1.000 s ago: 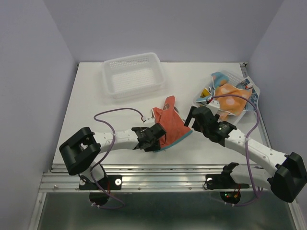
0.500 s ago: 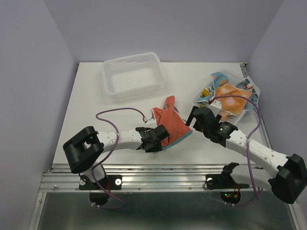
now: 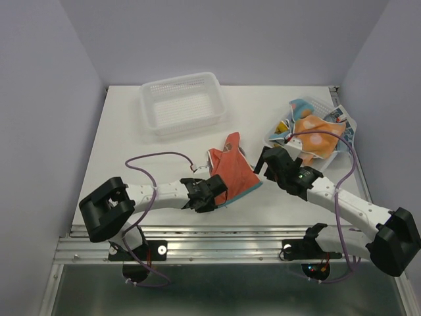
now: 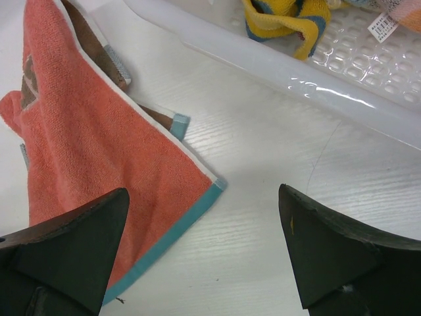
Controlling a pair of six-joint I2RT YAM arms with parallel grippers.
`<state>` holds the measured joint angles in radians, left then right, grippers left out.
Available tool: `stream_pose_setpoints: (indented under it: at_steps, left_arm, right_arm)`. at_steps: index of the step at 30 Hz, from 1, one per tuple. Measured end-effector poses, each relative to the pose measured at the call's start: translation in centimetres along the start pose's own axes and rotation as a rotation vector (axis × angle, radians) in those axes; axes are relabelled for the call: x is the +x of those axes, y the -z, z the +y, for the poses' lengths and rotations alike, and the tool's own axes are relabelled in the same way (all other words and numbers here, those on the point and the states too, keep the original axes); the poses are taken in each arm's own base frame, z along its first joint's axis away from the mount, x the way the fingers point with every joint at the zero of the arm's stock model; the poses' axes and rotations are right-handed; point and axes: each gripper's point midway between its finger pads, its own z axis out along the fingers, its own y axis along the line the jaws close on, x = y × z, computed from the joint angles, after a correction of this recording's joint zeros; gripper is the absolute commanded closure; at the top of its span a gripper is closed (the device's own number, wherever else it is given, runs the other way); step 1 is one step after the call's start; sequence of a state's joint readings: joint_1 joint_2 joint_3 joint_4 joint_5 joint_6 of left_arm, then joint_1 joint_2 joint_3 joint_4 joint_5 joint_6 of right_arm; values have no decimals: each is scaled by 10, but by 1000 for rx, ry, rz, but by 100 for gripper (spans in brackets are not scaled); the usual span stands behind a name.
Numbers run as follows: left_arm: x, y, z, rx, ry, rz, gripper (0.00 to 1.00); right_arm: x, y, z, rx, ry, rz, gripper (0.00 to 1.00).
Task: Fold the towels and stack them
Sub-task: Flatten out the crumpled towel
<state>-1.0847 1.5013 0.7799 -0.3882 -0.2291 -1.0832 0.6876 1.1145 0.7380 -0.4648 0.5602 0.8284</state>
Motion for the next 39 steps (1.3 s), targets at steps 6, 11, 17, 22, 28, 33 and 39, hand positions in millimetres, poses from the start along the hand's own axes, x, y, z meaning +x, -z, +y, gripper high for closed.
stream_pose_setpoints:
  at_steps: [6, 11, 17, 22, 28, 33, 39]
  left_arm:
    - [2, 1, 0, 15, 2, 6, 100]
    - [10, 7, 9, 22, -2, 32, 100]
    - [14, 11, 15, 30, -18, 47, 100]
    - [15, 12, 16, 41, -16, 45, 100]
    - [17, 14, 19, 58, -12, 40, 100]
    - [15, 13, 16, 71, -9, 35, 100]
    - [13, 13, 14, 77, -6, 25, 100]
  right_arm:
    - [3, 0, 0, -3, -8, 12, 0]
    - [30, -4, -8, -2, 22, 95, 3]
    - [62, -18, -15, 36, 99, 205, 15]
    - [86, -26, -18, 54, 161, 288, 21]
    - [103, -29, -17, 51, 221, 338, 29]
    - [103, -35, -10, 53, 246, 336, 49]
    - [107, -34, 1, 27, 231, 342, 91]
